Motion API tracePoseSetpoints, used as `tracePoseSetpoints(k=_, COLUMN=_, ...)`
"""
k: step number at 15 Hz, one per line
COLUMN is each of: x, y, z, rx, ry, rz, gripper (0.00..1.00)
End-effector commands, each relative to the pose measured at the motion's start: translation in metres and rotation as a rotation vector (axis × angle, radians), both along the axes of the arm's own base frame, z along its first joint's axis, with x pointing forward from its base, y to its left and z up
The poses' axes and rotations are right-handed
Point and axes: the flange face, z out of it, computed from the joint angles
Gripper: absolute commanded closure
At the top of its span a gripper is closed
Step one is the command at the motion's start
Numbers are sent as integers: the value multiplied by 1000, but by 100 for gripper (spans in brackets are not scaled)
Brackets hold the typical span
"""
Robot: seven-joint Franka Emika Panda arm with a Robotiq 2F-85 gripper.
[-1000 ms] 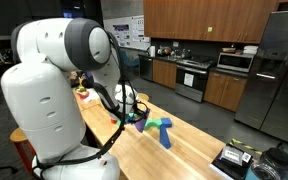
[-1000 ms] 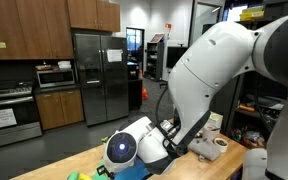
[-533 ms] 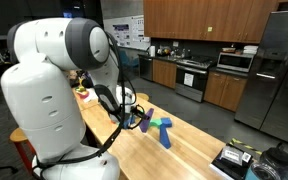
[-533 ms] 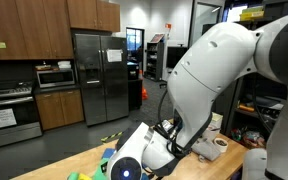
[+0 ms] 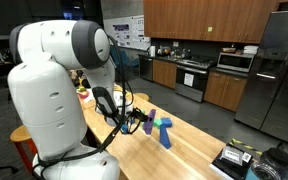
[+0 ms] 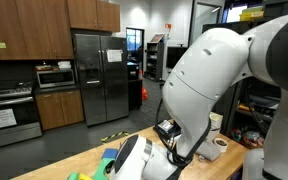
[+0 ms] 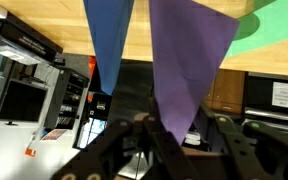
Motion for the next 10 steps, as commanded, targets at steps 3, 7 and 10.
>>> tracePoseSetpoints(k=3, x=0, y=-5, z=-17, rx=-87, ry=-83, rz=-32, gripper=87)
tracePoseSetpoints(k=7, x=-1, y=-3, z=-26, rx=-120, ry=-76, rz=-38, gripper=87)
tracePoseSetpoints(k=10, x=-3, y=-1, z=-30, rx=-129, ry=-75, rz=-31, gripper=87)
